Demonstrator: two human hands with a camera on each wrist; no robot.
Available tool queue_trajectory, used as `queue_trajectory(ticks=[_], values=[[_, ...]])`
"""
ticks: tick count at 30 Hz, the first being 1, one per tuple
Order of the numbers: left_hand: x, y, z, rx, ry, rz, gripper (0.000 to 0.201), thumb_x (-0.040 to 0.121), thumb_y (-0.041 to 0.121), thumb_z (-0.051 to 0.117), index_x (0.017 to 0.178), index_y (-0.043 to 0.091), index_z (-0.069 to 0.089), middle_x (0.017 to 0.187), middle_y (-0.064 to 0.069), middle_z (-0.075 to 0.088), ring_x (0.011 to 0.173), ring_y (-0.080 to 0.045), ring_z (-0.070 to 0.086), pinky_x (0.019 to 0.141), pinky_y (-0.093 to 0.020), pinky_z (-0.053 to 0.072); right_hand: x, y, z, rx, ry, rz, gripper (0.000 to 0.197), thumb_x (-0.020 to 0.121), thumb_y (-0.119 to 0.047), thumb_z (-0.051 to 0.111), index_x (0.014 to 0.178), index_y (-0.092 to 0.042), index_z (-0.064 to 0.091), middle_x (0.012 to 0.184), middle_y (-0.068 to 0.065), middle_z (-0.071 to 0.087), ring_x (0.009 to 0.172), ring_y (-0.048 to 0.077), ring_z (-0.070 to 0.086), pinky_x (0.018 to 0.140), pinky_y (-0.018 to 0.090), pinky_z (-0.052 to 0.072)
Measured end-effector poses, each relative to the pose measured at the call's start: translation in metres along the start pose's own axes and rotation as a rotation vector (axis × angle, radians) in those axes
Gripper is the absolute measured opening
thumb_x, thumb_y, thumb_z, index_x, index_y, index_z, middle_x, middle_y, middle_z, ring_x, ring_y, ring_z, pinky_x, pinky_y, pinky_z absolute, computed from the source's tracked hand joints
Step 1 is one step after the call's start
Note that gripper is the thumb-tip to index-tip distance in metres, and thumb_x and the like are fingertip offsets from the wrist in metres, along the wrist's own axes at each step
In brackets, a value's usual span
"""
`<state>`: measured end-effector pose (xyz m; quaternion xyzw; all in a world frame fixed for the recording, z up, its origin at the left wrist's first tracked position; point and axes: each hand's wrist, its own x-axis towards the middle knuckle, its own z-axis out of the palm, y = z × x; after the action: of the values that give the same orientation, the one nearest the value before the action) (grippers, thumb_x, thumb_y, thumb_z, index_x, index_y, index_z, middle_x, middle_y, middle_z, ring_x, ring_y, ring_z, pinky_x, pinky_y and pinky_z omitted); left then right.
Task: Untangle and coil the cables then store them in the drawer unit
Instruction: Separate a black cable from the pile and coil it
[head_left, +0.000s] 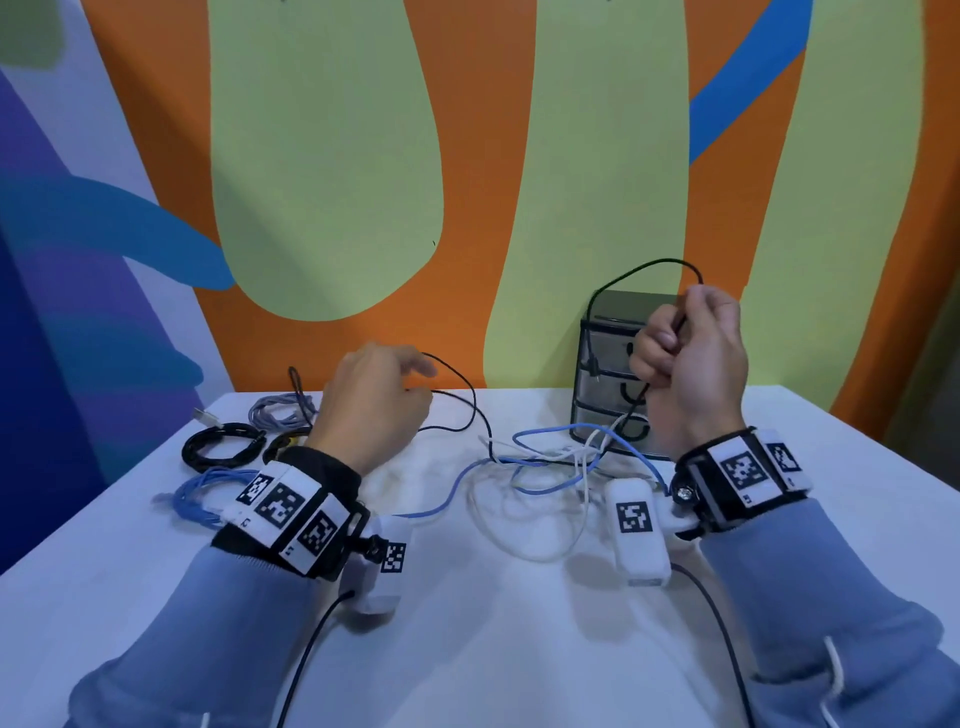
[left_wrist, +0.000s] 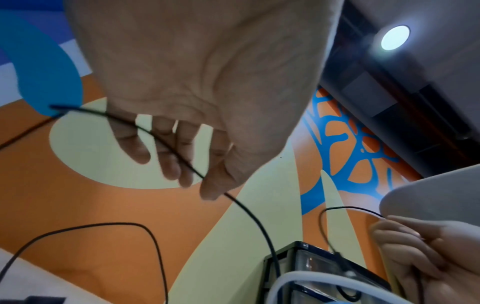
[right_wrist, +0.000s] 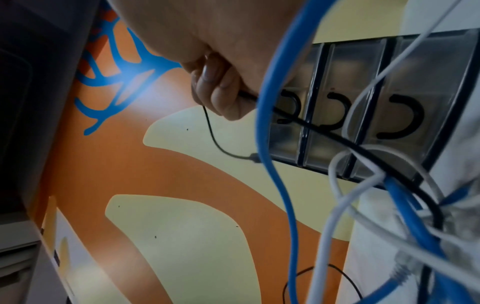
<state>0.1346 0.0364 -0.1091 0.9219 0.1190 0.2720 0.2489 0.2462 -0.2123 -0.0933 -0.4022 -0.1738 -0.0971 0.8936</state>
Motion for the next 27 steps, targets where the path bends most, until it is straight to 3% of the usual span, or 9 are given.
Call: queue_trajectory(ticks=[3, 8, 10, 13, 16, 19, 22, 25, 27], values=[[-0.005, 0.013, 0.0, -0.019, -0.1, 0.237, 0.046, 0.09, 0.007, 0.058, 0.12, 0.038, 0.073, 0.131, 0.011, 0.059, 0.129, -0.013, 0.05, 0.108, -0.042, 0.04, -0.001, 0.0, 0.001, 0.072, -0.018, 0.013, 0.016, 0.115, -0.022, 0.035, 0.1, -0.021, 0.04, 0.063, -0.002, 0.037, 0.046, 0.009, 0.023, 0.042, 0.021, 0.017], [-0.014, 0.022, 0.011, -0.028, -0.415, 0.22, 0.023, 0.092, 0.05, 0.068, 0.111, 0.039, 0.076, 0.113, 0.017, 0.068, 0.1, 0.0, 0.064, 0.097, -0.037, 0.055, -0.001, 0.002, 0.001, 0.106, 0.025, -0.015, 0.012, 0.114, -0.018, 0.034, 0.103, -0.019, 0.039, 0.066, 0.001, 0.04, 0.049, 0.012, 0.027, 0.045, 0.024, 0.021], [-0.014, 0.018, 0.01, 0.121, -0.491, 0.189, 0.032, 0.093, 0.062, 0.069, 0.111, 0.036, 0.076, 0.105, 0.014, 0.069, 0.093, -0.002, 0.064, 0.09, -0.032, 0.055, 0.002, 0.0, 0.0, 0.091, 0.098, -0.068, 0.012, 0.114, -0.017, 0.036, 0.103, -0.019, 0.041, 0.067, 0.001, 0.042, 0.051, 0.013, 0.03, 0.046, 0.024, 0.023], [-0.012, 0.012, 0.006, 0.15, -0.526, 0.134, 0.036, 0.086, 0.064, 0.077, 0.09, 0.029, 0.08, 0.073, 0.011, 0.065, 0.065, -0.005, 0.056, 0.062, -0.026, 0.044, 0.011, -0.003, -0.008, -0.096, 0.261, -0.192, 0.008, 0.109, -0.012, 0.047, 0.104, -0.017, 0.051, 0.073, 0.0, 0.047, 0.053, 0.011, 0.041, 0.05, 0.026, 0.035], [-0.014, 0.012, 0.0, 0.097, -0.588, 0.112, 0.056, 0.083, 0.069, 0.077, 0.069, 0.016, 0.074, 0.057, 0.001, 0.035, 0.052, -0.015, 0.032, 0.055, -0.031, 0.025, 0.018, -0.004, -0.018, -0.368, 0.411, -0.276, 0.018, 0.102, -0.005, 0.054, 0.115, -0.018, 0.06, 0.089, -0.002, 0.056, 0.063, 0.007, 0.052, 0.063, 0.028, 0.049], [-0.017, 0.012, -0.008, 0.033, -0.616, 0.134, 0.05, 0.085, 0.061, 0.08, 0.066, 0.016, 0.073, 0.06, -0.001, 0.031, 0.056, -0.017, 0.028, 0.055, -0.03, 0.022, 0.019, -0.006, -0.024, -0.54, 0.493, -0.299, 0.051, 0.094, 0.007, 0.049, 0.125, -0.032, 0.059, 0.127, 0.001, 0.047, 0.098, 0.005, 0.056, 0.074, 0.007, 0.048], [-0.016, 0.012, -0.008, -0.061, -0.519, 0.169, 0.029, 0.093, 0.048, 0.078, 0.079, 0.023, 0.081, 0.057, 0.003, 0.036, 0.054, -0.015, 0.03, 0.05, -0.025, 0.023, 0.012, -0.009, -0.018, -0.663, 0.413, -0.441, 0.06, 0.087, 0.009, 0.049, 0.13, -0.031, 0.06, 0.137, 0.002, 0.049, 0.123, 0.01, 0.052, 0.08, -0.001, 0.04], [-0.014, 0.015, -0.009, -0.193, -0.476, 0.169, 0.025, 0.094, 0.045, 0.077, 0.085, 0.022, 0.081, 0.066, -0.002, 0.041, 0.061, -0.016, 0.033, 0.057, -0.029, 0.027, -0.001, -0.007, 0.0, -0.606, 0.067, -0.593, 0.043, 0.085, 0.012, 0.05, 0.117, -0.01, 0.069, 0.111, 0.007, 0.068, 0.102, 0.013, 0.065, 0.089, 0.02, 0.051], [-0.016, 0.019, -0.012, -0.259, -0.488, 0.158, 0.029, 0.094, 0.048, 0.077, 0.084, 0.022, 0.083, 0.067, -0.002, 0.039, 0.063, -0.017, 0.032, 0.058, -0.03, 0.025, -0.016, 0.0, 0.015, -0.602, -0.282, -0.439, 0.038, 0.09, 0.017, 0.05, 0.11, -0.006, 0.072, 0.095, 0.01, 0.072, 0.089, 0.016, 0.068, 0.087, 0.032, 0.057]])
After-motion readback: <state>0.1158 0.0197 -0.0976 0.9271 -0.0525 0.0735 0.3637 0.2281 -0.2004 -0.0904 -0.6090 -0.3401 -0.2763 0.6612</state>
